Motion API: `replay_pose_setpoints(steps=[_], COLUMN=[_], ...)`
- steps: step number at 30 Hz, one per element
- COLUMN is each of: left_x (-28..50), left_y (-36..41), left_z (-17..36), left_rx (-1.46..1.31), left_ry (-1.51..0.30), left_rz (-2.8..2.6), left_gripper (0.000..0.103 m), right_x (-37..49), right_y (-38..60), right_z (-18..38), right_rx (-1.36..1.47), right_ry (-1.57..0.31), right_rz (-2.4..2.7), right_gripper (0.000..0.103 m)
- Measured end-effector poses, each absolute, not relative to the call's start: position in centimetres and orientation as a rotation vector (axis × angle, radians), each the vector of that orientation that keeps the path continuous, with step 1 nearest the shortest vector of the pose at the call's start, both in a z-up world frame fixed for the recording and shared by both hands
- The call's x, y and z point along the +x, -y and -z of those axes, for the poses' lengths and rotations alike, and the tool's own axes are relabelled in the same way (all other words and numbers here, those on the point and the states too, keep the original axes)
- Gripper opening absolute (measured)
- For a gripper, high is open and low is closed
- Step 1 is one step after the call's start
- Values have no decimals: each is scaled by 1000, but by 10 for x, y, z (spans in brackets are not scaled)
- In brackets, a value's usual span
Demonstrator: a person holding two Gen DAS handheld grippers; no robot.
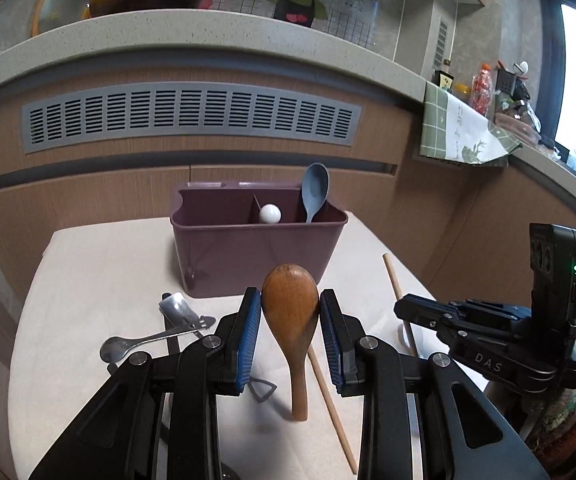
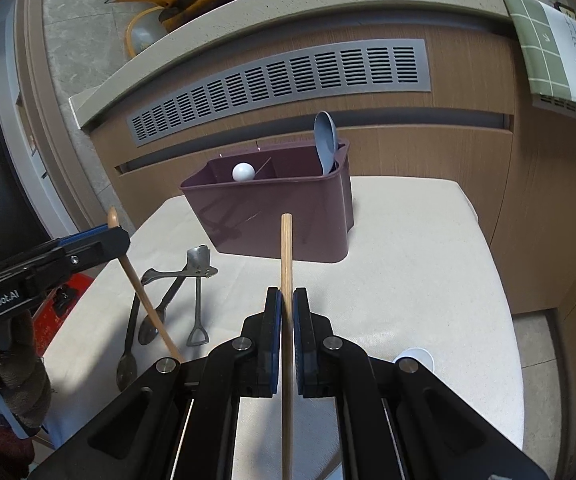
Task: Organize utensils
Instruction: 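Carry the wooden spoon and chopstick over the holder and release both into it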
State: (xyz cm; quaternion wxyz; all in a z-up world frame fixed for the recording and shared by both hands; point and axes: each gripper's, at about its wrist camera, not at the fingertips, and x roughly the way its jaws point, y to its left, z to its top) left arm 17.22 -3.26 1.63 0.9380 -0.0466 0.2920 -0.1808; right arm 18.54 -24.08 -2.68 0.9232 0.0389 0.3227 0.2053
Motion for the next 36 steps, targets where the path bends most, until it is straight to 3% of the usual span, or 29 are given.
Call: replay_pose_setpoints(steps=[4,7,13,18,23,36], left_x=[170,175,189,225,254,310], left_y=[30,27,12,-9,-20,-18], left_z=[-21,-58,-155,-178,-152,-47], left_rx=[-99,-82,-70,-157,-200,-296], left_ry=[-574,-495,-214,-144,-125,-431], left_rz=[358,358,294,264,208,254], left_gripper=[31,31,31,31,31,31], right_x=[186,194,208,236,264,309], right_y=[239,238,236,227,217,204], right_z=[21,-2,-137,-181,-165,-60], right_rx=[67,54,17,29,32,-19], right_ry=[-645,-585,-177,-57,-99,-372], right_rz=[-411,-403,-399,-360,-353,-330], right_gripper=[5,5,5,5,5,5])
